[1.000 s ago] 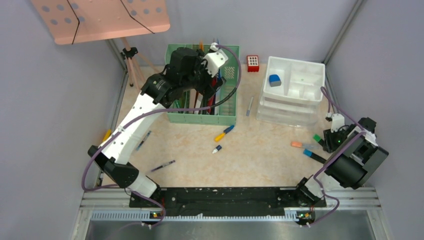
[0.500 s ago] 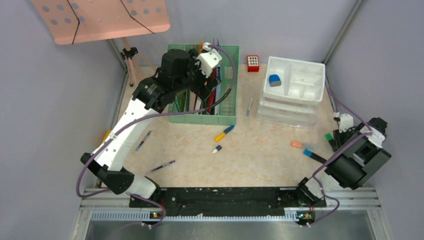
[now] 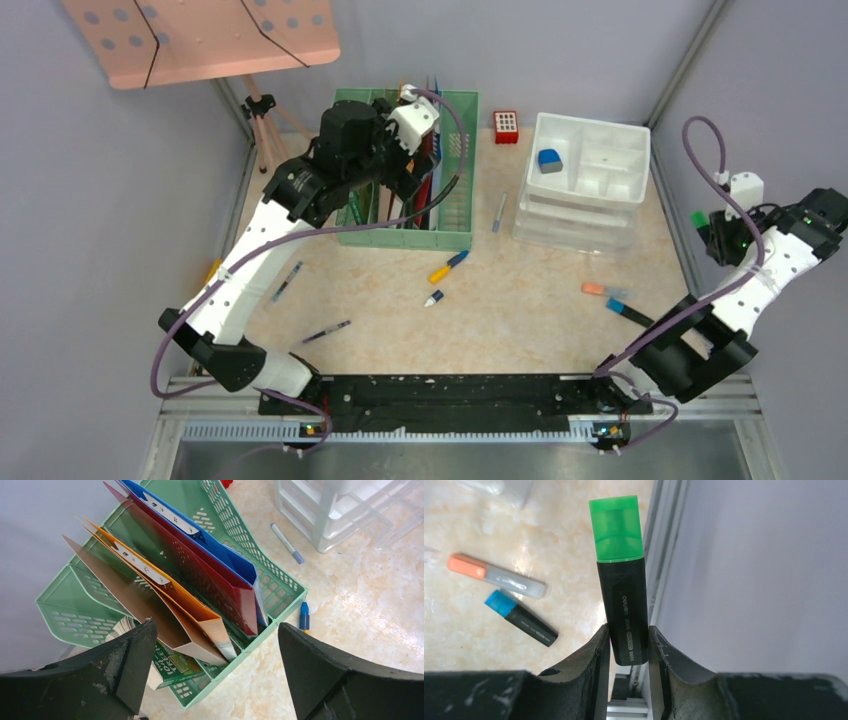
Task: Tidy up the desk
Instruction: Pick up the stationery from the center of the board, then place the stationery in the drawer.
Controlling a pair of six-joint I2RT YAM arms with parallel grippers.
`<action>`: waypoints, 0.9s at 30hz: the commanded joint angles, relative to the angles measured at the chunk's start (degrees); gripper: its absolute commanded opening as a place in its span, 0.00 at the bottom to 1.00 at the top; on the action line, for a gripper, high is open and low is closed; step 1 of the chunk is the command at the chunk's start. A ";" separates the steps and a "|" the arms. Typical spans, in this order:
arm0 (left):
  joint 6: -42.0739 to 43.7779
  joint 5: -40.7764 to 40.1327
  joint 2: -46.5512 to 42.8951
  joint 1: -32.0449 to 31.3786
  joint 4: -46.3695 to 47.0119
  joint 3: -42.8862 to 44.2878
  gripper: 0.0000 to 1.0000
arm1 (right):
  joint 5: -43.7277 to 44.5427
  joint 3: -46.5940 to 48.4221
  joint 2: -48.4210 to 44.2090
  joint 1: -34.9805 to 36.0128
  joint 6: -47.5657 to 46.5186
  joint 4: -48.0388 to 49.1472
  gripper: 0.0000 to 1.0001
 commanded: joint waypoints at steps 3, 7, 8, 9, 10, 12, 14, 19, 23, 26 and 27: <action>-2.14 -1.21 -2.43 0.32 4.09 -0.08 0.96 | -5.20 12.08 -9.81 7.41 2.30 -10.50 0.00; -2.85 -2.79 -2.57 0.36 4.65 -0.58 0.96 | -2.47 15.02 -13.07 18.54 7.89 -9.67 0.00; -3.00 -3.58 -2.69 0.41 4.84 -0.69 0.96 | -2.03 15.94 -13.10 20.99 9.35 -9.67 0.00; -3.26 -4.11 -2.77 0.44 4.96 -0.80 0.96 | -1.87 16.87 -12.81 23.40 10.57 -9.74 0.00; -3.43 -4.69 -2.90 0.48 5.11 -0.90 0.97 | -1.78 17.60 -12.33 25.53 11.71 -9.92 0.00; -3.91 -5.58 -3.27 0.63 5.44 -1.14 0.97 | -0.81 18.44 -11.31 30.65 13.86 -9.57 0.00; -4.49 -6.57 -3.78 1.07 5.92 -1.41 0.97 | 1.42 18.12 -10.27 35.87 15.92 -7.94 0.00; -5.94 -6.98 -5.25 2.90 6.82 -2.38 0.98 | 6.96 15.64 -7.52 46.74 18.99 -3.37 0.00; -6.12 -6.69 -6.58 3.85 7.05 -3.63 0.98 | 8.90 13.75 -6.00 50.77 18.72 -2.23 0.00; -6.39 -6.16 -7.43 4.22 7.21 -4.24 0.98 | 9.77 11.90 -5.78 52.58 16.48 -1.99 0.00; -6.44 -6.02 -7.49 4.37 7.19 -4.38 0.98 | 10.22 11.28 -5.72 53.06 15.41 -2.08 0.00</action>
